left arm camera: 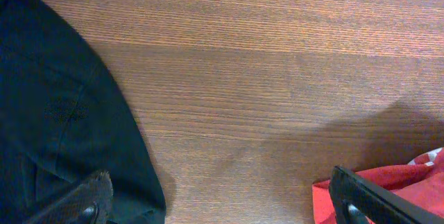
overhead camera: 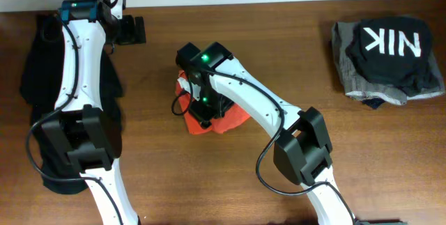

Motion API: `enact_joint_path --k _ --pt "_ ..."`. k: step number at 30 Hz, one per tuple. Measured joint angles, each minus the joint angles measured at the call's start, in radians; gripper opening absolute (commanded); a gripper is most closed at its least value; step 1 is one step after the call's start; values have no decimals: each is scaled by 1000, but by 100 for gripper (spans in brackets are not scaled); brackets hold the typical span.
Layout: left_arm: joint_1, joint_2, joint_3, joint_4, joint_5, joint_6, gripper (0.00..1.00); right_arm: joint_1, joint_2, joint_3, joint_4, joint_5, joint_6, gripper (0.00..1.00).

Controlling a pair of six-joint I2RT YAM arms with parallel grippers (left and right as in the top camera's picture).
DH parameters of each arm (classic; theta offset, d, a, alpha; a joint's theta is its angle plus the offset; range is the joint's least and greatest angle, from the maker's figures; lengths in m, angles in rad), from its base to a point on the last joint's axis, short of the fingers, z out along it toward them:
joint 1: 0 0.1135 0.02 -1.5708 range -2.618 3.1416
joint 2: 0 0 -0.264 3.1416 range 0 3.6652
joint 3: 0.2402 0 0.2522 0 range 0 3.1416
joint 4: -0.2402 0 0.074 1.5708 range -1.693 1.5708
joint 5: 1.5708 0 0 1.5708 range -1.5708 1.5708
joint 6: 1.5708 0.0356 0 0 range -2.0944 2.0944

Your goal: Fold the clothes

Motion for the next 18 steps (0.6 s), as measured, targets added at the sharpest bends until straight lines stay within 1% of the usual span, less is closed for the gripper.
enact_joint_path --k 6,9,13,18 --pt "0 0 0 0 0 0 99 -11 0 4 0 -1 0 69" --pt "0 0 0 -4 0 0 99 -37 -1 41 0 0 6 70" --pt "0 0 0 -8 0 0 99 -117 -19 93 16 2 27 68" --pt "0 0 0 -7 0 0 99 -206 -36 92 18 3 34 65"
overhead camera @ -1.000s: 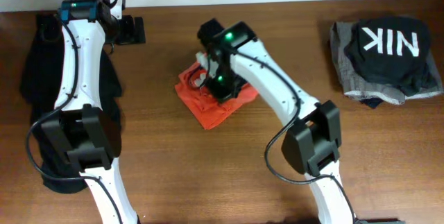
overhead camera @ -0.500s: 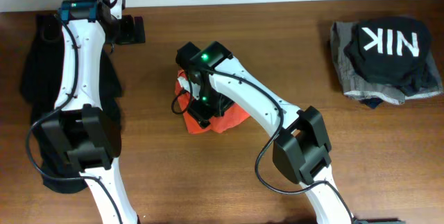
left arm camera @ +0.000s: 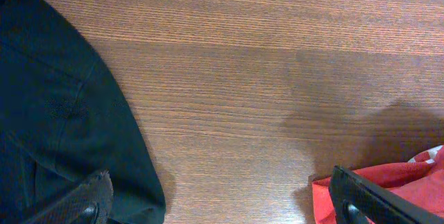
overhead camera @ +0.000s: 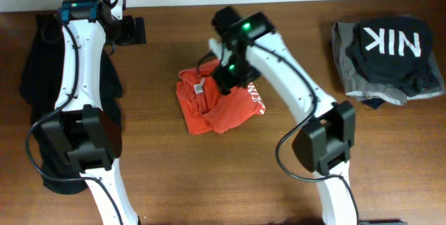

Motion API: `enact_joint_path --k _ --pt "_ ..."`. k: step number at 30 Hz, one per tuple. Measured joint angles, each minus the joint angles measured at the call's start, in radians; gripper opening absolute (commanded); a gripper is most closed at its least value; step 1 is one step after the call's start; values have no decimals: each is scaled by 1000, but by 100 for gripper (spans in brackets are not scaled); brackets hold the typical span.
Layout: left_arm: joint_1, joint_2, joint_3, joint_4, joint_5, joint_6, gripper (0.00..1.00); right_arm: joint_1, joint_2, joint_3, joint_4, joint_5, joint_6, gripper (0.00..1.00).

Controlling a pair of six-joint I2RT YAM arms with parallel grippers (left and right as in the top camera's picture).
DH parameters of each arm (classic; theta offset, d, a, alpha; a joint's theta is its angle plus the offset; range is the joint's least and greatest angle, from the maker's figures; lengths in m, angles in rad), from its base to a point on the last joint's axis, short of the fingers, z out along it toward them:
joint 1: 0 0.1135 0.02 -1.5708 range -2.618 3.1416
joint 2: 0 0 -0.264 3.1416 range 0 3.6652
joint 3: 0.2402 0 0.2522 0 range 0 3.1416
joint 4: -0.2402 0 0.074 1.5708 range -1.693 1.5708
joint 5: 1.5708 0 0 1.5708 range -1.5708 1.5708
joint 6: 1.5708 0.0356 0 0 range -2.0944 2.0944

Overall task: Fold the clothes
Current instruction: 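Release the shirt and lift the right gripper back to the right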

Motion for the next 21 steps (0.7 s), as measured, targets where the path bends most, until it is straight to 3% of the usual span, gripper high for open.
enact_joint_path --k 11,21 --pt "0 0 0 -4 2 0 99 7 0 -171 64 1 -24 64" --pt "0 0 0 -20 7 0 99 -93 0 -309 178 -52 -48 63"
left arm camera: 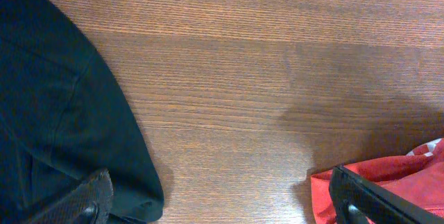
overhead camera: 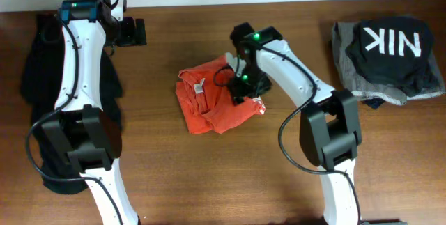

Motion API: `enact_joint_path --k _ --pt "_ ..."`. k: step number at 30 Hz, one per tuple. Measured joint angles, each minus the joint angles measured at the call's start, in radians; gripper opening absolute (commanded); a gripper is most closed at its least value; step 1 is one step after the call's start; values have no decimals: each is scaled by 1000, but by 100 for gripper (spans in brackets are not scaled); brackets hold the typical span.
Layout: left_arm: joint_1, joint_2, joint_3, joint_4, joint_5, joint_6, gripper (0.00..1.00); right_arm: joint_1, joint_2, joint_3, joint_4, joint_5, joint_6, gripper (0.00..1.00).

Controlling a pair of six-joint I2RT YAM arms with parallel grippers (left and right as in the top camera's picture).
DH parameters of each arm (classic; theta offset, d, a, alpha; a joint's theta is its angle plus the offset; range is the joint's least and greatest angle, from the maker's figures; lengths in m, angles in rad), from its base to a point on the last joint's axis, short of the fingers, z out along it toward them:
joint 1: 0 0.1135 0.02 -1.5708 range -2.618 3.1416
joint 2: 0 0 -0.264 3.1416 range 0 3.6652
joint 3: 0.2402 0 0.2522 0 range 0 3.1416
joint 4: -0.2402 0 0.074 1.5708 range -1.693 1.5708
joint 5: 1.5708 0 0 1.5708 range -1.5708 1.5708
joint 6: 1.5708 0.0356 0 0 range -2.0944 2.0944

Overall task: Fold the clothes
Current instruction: 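Release the shirt and lift the right gripper back to the right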

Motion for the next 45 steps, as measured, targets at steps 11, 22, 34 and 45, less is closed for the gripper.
enact_joint_path --k 11,22,34,45 --pt "0 0 0 0 4 0 99 -16 0 -152 89 -57 -71 62" --pt "0 0 0 0 5 0 99 -144 0 -165 316 -25 -104 62" --pt "0 0 0 15 5 0 99 -312 8 -151 409 -4 -129 60" --pt "9 0 0 89 5 0 99 -326 7 187 45 -64 -151 80"
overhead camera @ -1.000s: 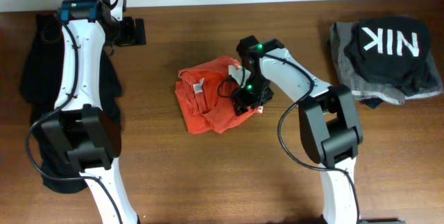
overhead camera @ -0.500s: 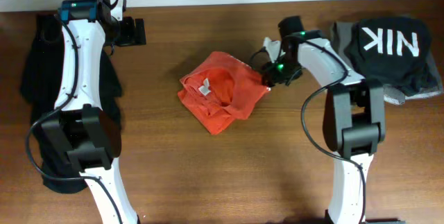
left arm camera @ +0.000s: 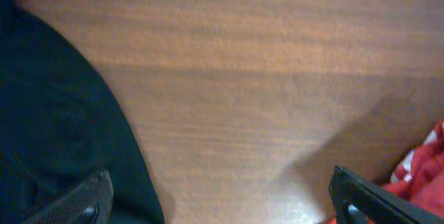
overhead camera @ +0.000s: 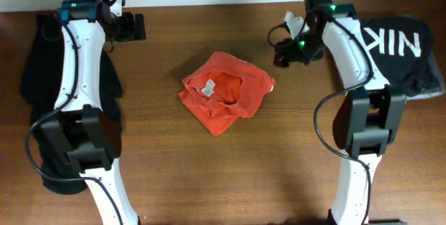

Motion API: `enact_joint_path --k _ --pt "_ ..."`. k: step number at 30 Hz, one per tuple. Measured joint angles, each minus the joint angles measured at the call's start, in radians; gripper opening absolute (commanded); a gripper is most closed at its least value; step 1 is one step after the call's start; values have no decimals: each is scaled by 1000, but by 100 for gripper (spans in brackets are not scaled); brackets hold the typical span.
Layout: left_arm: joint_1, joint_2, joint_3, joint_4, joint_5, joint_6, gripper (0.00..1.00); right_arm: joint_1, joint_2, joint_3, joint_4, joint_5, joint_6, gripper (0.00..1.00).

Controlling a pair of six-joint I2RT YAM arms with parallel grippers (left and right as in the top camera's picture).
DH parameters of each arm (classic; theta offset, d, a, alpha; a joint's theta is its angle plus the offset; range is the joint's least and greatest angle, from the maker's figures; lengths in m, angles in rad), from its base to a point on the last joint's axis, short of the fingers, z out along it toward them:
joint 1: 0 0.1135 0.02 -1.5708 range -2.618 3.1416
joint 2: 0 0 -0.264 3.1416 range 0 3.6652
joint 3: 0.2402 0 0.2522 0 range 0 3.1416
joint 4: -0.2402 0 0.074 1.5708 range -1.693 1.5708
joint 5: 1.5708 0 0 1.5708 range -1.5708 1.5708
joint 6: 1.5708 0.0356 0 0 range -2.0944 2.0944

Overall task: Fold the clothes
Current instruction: 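Release the shirt and lift the right gripper back to the right, then grasp the folded orange shirt bundle with the right gripper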

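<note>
A crumpled orange-red garment (overhead camera: 224, 92) lies in the middle of the table, its white label facing up. A corner of it shows in the left wrist view (left arm camera: 424, 175). My right gripper (overhead camera: 281, 49) hovers behind and to the right of the garment, apart from it. Its fingers look spread with nothing between them. My left gripper (overhead camera: 134, 28) sits at the back left, open over bare wood, with one fingertip (left arm camera: 89, 200) at each lower corner of the blurred left wrist view. A folded stack (overhead camera: 390, 44) with a black lettered shirt on top sits at the far right.
A long heap of black clothes (overhead camera: 35, 72) runs down the table's left side under the left arm, and its edge shows in the left wrist view (left arm camera: 55, 134). The wall edge runs along the back. The right arm reaches across beside the folded stack.
My right gripper has left the garment's right part and now stands at the back right near the folded stack. The garment lies free, shifted right and more opened. The left wrist view moved slightly and is blurred.
First my right gripper was down on the left part of the bunched garment. Then it was at the garment's upper middle, then on its right part, and the cloth spread rightward. Now it is clear of the garment. The left arm stayed at the back left, open.
</note>
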Motion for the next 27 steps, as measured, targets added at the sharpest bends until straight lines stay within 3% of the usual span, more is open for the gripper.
enact_joint_path --k 14,27 --pt "200 0 0 17 8 0 99 443 -3 38 -80 110 -44 80" --pt "234 0 0 15 23 0 99 593 43 -107 194 290 -19 79"
